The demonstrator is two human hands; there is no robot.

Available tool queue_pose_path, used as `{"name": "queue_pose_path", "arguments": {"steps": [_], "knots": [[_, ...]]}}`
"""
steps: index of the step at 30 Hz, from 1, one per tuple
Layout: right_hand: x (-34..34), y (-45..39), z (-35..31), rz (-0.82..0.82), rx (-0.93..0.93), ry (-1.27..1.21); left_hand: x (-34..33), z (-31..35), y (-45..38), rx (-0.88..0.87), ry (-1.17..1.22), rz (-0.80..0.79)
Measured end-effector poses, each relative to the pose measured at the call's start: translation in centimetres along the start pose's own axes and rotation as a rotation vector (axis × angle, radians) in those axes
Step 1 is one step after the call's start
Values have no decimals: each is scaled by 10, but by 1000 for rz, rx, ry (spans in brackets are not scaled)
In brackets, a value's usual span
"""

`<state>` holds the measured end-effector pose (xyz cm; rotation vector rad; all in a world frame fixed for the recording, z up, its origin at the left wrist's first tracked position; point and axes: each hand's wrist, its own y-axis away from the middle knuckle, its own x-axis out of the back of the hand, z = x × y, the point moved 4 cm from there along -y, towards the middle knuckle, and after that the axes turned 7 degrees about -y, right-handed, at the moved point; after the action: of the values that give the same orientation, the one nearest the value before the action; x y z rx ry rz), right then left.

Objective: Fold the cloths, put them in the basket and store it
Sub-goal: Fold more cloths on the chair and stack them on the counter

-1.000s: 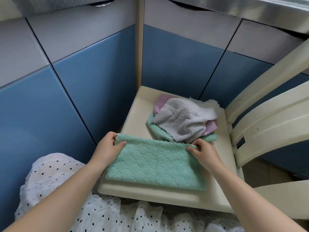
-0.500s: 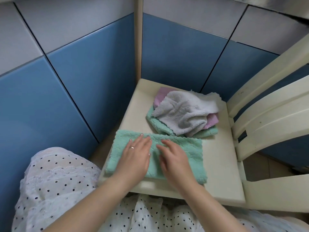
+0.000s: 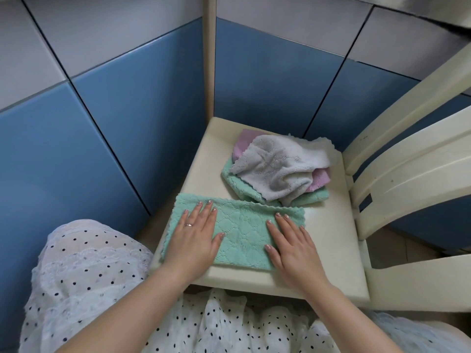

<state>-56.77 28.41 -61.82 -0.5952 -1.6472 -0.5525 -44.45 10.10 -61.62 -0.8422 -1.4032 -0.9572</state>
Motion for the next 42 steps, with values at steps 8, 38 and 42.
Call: {"name": "queue_pose_path", "arguments": {"steps": [8, 38, 42], "knots": [[17, -18, -36, 121, 345, -140, 18, 30, 49, -374, 59, 122], [4, 23, -28, -186, 769, 83, -11, -37, 68, -513, 199, 145], [10, 29, -41, 69, 718, -291, 2, -43, 67, -427, 430, 186]]}}
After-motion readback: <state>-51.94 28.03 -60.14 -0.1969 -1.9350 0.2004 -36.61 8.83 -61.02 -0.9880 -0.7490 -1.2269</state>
